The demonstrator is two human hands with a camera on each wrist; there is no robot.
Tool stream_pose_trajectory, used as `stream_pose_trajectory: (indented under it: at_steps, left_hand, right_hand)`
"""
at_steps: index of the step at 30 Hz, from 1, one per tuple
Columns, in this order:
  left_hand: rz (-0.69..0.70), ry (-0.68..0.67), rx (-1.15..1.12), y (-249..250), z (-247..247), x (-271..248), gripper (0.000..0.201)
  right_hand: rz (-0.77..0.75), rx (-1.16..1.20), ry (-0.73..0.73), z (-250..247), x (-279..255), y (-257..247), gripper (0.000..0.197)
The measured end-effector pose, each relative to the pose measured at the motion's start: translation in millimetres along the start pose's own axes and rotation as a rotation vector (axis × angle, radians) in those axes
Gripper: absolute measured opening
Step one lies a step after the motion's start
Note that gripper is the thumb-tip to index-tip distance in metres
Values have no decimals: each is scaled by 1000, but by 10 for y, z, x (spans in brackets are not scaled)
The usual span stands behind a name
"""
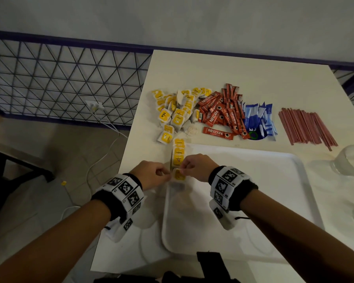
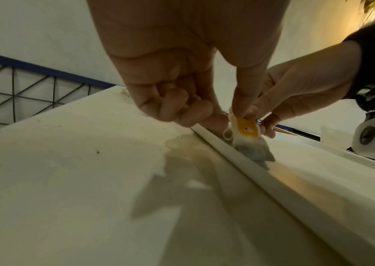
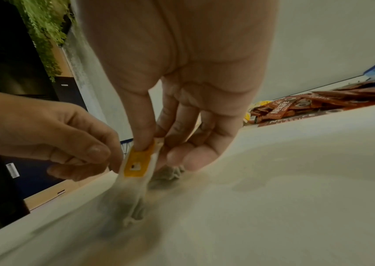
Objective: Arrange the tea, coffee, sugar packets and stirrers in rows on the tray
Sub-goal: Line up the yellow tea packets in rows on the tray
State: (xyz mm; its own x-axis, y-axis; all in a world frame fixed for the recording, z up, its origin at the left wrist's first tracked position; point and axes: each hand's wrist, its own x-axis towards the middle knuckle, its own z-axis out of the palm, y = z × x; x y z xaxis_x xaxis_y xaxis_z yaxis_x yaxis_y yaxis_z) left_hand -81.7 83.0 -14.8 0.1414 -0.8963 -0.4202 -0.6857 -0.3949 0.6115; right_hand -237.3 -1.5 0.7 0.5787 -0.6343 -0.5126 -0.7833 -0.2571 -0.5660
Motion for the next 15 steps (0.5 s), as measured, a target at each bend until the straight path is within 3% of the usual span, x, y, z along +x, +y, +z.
stream_pose_trajectory:
  at_steps: [3, 10, 15]
  left_hand:
    - [-30, -2, 16, 18, -67, 64, 15]
    - [-67, -103, 116, 145, -65, 190, 31]
    - [-82, -136, 148, 170, -22, 248, 29]
  right_hand:
    - [14, 20, 58, -31, 76, -38, 23]
    - [61, 24, 113, -63, 171, -100, 22]
    - [90, 48, 156, -25, 175, -110, 19]
